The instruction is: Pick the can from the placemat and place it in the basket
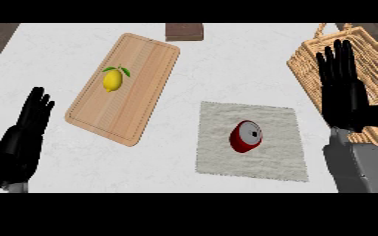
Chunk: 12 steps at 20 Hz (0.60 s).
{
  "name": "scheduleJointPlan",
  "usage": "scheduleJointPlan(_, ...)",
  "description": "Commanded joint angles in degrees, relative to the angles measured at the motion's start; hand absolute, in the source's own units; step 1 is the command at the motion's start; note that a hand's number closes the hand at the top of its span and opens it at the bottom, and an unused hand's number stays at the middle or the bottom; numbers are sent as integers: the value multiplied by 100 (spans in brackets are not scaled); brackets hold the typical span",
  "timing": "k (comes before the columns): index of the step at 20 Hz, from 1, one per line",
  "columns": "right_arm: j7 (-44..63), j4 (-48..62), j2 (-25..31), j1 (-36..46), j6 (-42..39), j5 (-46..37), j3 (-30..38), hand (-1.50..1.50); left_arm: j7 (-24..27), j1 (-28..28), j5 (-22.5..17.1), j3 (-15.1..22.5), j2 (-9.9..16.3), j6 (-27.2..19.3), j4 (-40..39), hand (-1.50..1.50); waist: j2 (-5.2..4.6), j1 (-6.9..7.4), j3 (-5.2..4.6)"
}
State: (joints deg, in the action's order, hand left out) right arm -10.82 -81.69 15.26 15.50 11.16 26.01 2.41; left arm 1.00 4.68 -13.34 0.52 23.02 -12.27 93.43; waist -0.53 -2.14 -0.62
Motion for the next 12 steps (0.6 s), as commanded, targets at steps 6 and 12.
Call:
scheduleJointPlan(6, -309, 256, 1199, 998, -1686, 498, 703, 150, -845, -1060, 27, -72, 467, 527, -917, 0, 5, 200, 68)
scheduleJointPlan(12, -911, -825, 522, 498, -240, -3163, -2169, -150, -1106, -1073, -84, 250, 129, 565, -861, 0, 57, 265, 49)
